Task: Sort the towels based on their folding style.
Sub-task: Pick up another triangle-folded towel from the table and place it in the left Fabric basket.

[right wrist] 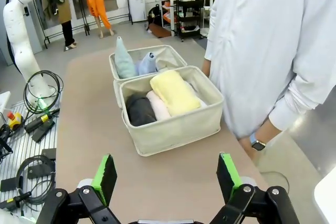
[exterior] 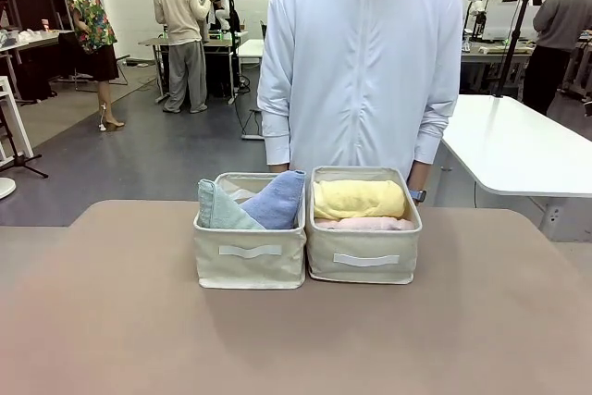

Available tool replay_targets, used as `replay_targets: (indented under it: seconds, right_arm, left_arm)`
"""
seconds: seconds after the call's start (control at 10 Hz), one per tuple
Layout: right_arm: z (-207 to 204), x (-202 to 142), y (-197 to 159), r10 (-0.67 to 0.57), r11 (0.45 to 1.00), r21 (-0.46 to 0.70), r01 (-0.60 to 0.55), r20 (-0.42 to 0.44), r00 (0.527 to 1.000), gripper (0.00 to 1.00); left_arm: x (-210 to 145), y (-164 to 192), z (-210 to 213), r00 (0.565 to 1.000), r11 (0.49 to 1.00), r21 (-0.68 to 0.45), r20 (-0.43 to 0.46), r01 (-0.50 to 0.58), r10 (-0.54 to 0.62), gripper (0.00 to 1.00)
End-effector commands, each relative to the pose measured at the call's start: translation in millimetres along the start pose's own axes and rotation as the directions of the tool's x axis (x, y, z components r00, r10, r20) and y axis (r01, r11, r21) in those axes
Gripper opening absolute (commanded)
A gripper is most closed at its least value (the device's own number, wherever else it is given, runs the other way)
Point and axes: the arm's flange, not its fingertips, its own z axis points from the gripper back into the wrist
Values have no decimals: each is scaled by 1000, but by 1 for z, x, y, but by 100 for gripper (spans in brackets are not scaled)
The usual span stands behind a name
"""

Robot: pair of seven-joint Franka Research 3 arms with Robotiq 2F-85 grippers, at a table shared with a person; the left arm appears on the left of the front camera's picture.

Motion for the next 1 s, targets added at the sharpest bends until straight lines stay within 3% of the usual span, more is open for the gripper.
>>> replay_targets:
  seconds: [0.0, 0.9]
  right_arm:
    - [0, 2, -2, 7, 1000, 10, -8, 13, 1000, 100]
    - [0, 2, -2, 7, 1000, 10, -8, 13, 1000, 100]
  left_arm:
    - [1, -3, 0, 1000, 1000, 2, -11, -1, 1, 100]
    - [1, -3, 0, 1000, 1000, 2, -11, -1, 1, 100]
